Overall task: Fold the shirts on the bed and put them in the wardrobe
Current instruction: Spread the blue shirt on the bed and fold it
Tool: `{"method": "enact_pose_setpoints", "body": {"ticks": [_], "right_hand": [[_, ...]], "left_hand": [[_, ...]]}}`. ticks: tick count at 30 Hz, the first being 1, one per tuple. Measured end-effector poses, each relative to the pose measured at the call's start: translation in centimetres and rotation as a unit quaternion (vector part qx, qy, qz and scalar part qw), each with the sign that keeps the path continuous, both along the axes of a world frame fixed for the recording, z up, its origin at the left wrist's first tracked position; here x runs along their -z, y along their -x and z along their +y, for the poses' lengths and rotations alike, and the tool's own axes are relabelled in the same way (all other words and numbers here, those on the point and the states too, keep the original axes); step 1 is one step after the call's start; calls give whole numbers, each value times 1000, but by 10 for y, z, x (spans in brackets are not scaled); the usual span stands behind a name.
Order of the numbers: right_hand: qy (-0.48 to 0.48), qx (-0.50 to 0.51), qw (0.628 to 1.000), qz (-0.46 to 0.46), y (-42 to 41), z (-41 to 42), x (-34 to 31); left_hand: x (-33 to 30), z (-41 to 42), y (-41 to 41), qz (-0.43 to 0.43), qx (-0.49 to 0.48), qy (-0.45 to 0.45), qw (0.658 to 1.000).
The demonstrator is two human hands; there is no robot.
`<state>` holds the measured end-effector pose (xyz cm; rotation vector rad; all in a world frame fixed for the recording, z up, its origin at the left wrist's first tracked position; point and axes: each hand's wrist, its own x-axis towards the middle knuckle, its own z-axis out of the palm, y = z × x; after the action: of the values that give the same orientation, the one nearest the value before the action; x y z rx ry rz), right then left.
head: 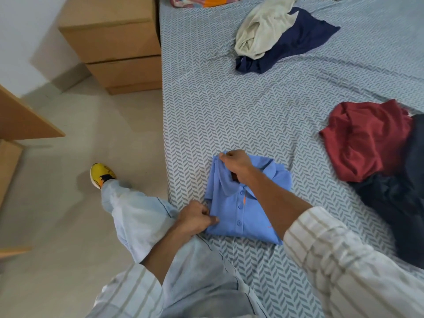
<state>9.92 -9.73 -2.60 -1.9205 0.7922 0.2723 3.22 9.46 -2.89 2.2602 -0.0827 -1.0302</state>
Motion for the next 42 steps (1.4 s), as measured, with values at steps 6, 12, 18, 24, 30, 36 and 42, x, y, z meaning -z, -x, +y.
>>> {"method": "enact_pose_setpoints", "body": {"ticks": [6, 12, 18, 24, 30, 36, 42], "right_hand": [[50, -248, 965, 73, 25, -21, -19], [105, -301, 942, 103, 42, -28, -29], [217, -269, 935, 80, 46, -27, -12], [248, -262, 933, 10, 47, -15, -9], [230, -225, 947, -4, 27, -5, -4], [220, -81, 963, -132, 57, -25, -8], [245, 133, 958, -63, 132, -83, -5]], "left_hand": [[0, 0, 0, -7, 10, -5, 1000], [-1, 2, 2, -10, 18, 2, 1000], [-1, 3, 2, -14, 8, -1, 1000], [-1, -2, 3, -28, -4, -24, 999], [2, -4, 2, -23, 1, -42, 999], [2, -8, 0, -94, -59, -34, 993], [-5, -33, -15, -191, -151, -5, 970]]}}
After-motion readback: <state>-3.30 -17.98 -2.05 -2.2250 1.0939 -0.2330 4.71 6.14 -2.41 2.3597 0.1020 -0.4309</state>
